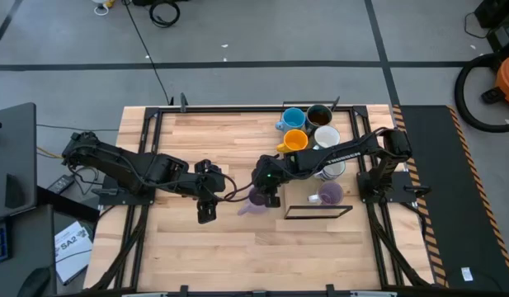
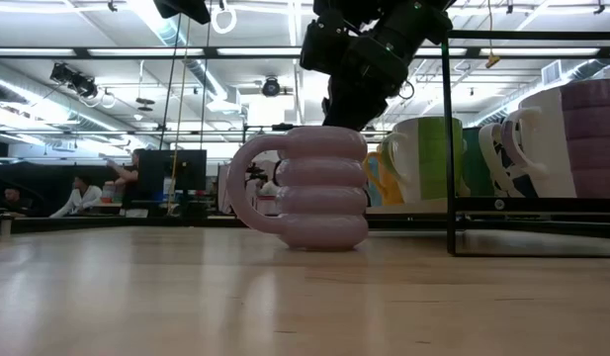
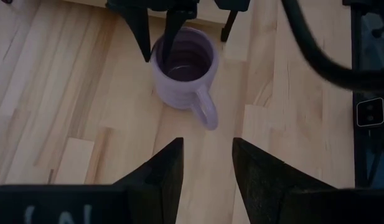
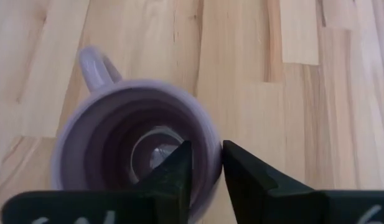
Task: Place coffee mugs
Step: Put the purple mug on the shelf
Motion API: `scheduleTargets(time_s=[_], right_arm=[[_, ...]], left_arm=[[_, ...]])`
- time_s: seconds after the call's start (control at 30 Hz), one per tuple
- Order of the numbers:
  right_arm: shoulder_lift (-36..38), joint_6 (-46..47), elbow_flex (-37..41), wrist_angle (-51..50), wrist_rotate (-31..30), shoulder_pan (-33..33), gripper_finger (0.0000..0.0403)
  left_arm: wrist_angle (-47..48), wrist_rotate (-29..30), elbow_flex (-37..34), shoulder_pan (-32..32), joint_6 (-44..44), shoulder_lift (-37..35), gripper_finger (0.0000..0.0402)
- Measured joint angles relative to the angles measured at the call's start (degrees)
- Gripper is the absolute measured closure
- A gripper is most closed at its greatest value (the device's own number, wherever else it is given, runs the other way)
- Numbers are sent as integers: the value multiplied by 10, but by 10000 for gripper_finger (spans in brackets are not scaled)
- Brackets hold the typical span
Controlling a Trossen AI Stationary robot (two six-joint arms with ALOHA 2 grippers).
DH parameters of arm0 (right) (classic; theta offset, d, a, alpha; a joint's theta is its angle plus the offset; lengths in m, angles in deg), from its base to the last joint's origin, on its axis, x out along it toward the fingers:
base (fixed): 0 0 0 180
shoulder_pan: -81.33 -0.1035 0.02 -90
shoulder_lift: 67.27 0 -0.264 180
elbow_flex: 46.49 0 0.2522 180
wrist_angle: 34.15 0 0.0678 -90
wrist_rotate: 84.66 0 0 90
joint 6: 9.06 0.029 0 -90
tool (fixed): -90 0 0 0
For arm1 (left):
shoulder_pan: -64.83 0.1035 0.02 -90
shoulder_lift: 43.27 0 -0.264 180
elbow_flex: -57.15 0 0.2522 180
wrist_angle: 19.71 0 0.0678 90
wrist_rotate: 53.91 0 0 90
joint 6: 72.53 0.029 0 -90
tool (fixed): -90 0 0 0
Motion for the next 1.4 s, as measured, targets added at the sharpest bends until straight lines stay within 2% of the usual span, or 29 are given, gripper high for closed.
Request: scheduleTargets(time_s=[0.3, 0.87, 1.1, 1.4], right_arm=[[0, -9, 0, -14, -1, 0, 373], [6, -15, 0, -12, -1, 0, 374], [60, -15, 0, -33, -17, 0, 376], [166, -6, 0, -127, -57, -4, 376]], left_arm=[[0, 0, 0, 0, -3, 0, 257], [1, 0, 0, 0, -4, 0, 257], [1, 0, 0, 0, -4, 0, 257], [0, 0, 0, 0, -4, 0, 257]])
